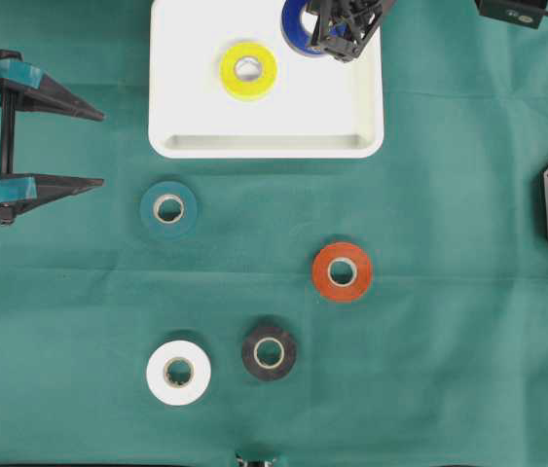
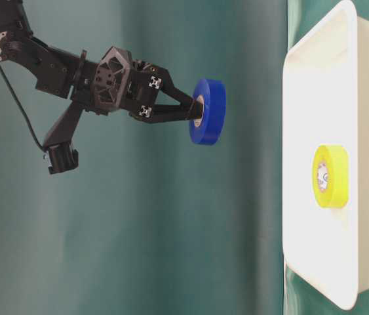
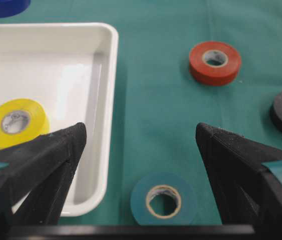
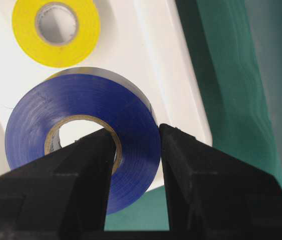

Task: Pick up the tape from a random location and place it into the white case.
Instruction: 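Lower the blue roll into the tray beside the yellow roll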

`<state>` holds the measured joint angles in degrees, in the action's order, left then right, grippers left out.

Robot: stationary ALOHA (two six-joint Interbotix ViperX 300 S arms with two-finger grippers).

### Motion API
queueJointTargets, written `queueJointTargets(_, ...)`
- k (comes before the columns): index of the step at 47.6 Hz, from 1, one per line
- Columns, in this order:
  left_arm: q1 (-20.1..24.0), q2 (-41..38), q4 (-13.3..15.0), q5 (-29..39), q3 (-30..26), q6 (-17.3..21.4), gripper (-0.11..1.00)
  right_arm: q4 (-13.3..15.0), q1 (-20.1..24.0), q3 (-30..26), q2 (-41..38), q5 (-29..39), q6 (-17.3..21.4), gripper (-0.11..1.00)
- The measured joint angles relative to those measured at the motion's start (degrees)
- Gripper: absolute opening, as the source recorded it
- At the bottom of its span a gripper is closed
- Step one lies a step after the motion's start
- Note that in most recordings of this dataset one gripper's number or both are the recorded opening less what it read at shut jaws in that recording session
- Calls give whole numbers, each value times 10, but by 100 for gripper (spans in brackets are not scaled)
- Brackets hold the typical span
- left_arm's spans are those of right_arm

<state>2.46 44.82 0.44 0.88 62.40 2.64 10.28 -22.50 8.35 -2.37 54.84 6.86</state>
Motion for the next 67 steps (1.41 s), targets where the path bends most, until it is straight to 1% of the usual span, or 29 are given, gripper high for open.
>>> queueJointTargets(28,1,0,1,2,-1,0,98,0,0,0,0,0,-1,29)
queueJointTargets(33,1,0,1,3,-1,0,98,0,1,8,0,-4,-1,29)
queueJointTargets(37,1,0,1,3,-1,0,98,0,0,21,-4,-20,-1,29)
queueJointTargets(50,0,0,1,3,0,0,98,0,0,81,-41,-104,0,29)
queueJointTargets(60,1,0,1,3,-1,0,98,0,-1,110,-71,-167,2,29)
queueJointTargets(67,1,0,0,3,-3,0,98,0,-1,122,-84,-192,5,29)
